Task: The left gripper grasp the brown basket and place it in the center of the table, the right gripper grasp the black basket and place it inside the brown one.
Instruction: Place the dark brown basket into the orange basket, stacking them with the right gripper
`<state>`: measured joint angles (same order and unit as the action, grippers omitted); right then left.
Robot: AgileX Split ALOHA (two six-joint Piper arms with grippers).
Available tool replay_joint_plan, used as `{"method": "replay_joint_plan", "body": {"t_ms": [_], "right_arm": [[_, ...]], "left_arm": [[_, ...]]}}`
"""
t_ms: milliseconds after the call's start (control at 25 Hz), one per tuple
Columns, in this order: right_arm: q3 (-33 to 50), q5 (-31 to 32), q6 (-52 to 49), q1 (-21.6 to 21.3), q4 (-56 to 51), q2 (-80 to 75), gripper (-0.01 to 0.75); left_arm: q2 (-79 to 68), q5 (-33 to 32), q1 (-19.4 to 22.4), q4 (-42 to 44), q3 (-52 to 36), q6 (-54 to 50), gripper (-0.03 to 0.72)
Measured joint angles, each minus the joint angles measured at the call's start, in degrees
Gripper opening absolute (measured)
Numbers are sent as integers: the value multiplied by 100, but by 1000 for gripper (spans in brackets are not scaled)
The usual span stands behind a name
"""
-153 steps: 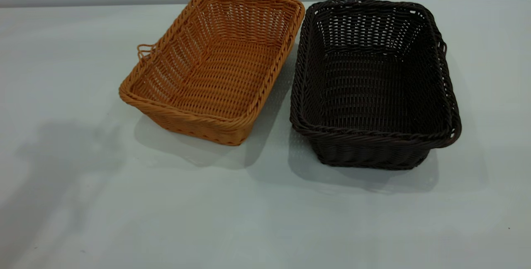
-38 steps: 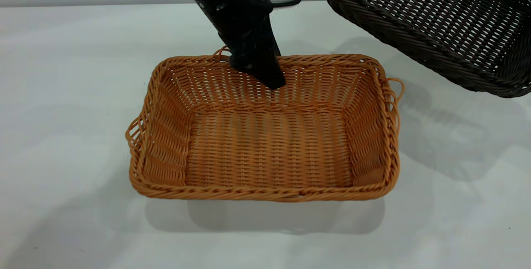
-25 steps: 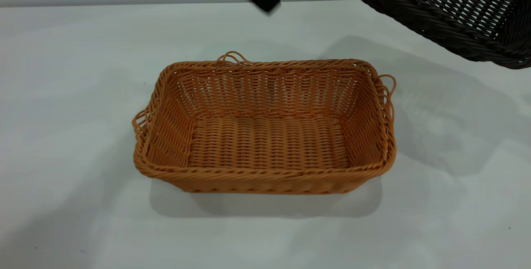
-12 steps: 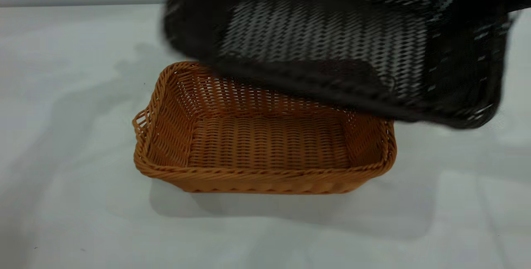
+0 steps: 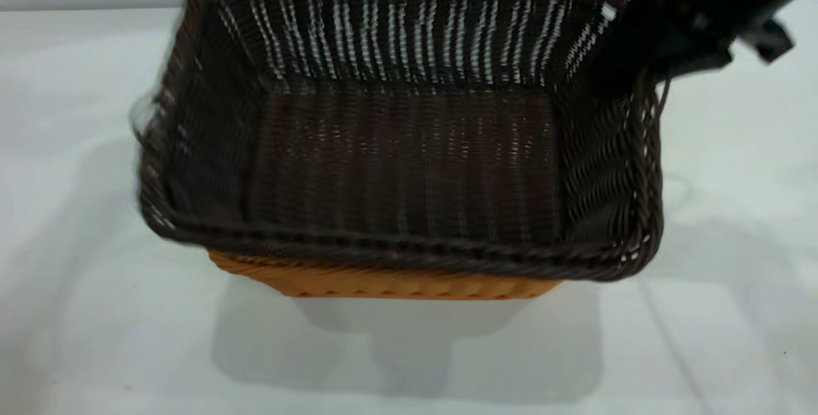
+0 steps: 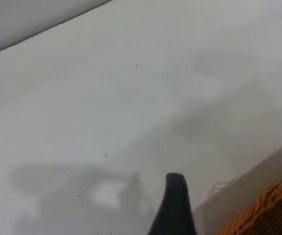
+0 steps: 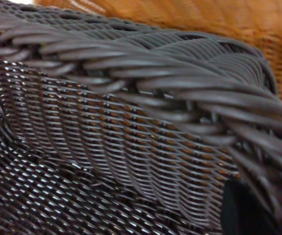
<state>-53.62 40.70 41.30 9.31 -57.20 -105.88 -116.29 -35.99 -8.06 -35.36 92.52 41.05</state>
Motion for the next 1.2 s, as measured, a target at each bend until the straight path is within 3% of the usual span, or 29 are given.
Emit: {"method": "replay_joint_plan", "body": {"t_ms": [680,800,1040,1200], "right_arm": [[-600,-121,18,0,45,-937,107],[-600,-142,65,0,32,-937,199],[-600,-176,150,-7,-49,-932,514],[-632,-183,553,-99,-43,-687,624]], "left_arm": [[0,-23,0,0,0,-7,563],[0,-23,0,0,0,-7,563],[0,-23,0,0,0,3,563],[242,-23,0,115,0,16,563]]}}
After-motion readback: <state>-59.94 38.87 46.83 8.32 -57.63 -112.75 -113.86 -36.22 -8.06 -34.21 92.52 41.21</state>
